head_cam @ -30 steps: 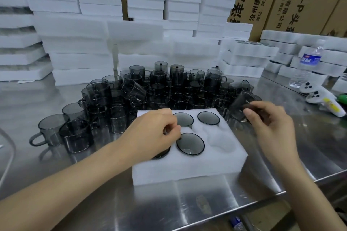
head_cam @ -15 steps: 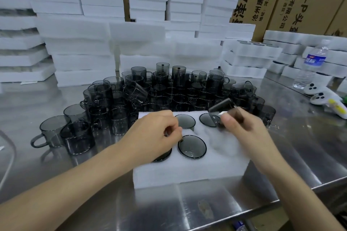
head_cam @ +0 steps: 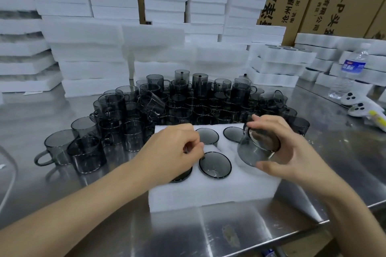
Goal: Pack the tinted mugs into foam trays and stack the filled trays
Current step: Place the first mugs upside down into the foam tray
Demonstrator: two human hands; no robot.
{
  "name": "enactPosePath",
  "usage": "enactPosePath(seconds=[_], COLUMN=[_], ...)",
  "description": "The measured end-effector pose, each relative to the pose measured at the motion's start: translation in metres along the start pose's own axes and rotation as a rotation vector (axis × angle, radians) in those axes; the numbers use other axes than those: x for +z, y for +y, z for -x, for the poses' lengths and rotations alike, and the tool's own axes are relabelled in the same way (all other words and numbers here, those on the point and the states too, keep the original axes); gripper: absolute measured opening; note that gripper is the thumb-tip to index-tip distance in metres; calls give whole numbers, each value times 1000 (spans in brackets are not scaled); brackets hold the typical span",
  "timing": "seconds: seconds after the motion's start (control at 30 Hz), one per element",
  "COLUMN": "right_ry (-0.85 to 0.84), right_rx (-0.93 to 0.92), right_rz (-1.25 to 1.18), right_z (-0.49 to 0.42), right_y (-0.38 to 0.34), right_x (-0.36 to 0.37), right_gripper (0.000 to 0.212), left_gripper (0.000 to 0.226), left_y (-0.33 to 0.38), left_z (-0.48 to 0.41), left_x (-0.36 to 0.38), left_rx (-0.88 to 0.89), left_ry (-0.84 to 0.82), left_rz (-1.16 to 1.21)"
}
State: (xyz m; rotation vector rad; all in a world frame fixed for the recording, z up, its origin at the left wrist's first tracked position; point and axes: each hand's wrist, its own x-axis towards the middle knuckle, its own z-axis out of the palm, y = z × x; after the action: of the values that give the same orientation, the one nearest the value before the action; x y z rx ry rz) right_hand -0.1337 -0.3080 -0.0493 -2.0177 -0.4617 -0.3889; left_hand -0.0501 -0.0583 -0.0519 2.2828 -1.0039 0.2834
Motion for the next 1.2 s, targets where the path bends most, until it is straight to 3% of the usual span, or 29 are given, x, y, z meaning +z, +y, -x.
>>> enactPosePath(seconds=[0.13, 0.33, 0.63, 0.67, 0.8, 1.2], right_ry=[-131, -164, -238, -229, -133, 37], right_rx=[60, 69, 123, 124, 73, 4], right_rz=[-21, 92, 251, 264, 363, 434], right_z=[3, 3, 2, 3, 2, 6], right_y=[-4, -5, -7, -9, -14, -12], right_x=[-8, -12, -17, -17, -7, 15], right_gripper=[37, 38, 19, 20, 59, 48], left_gripper=[29, 29, 29, 29, 29, 30], left_y=[-1, -3, -6, -5, -5, -5], left_z=[0, 0, -1, 0, 0, 0], left_x=[1, 2, 3, 3, 3, 3], left_rx=[-9, 9, 12, 12, 9, 15], left_ry=[1, 7, 7, 7, 9, 10], left_rz=[-4, 4, 3, 2, 5, -8])
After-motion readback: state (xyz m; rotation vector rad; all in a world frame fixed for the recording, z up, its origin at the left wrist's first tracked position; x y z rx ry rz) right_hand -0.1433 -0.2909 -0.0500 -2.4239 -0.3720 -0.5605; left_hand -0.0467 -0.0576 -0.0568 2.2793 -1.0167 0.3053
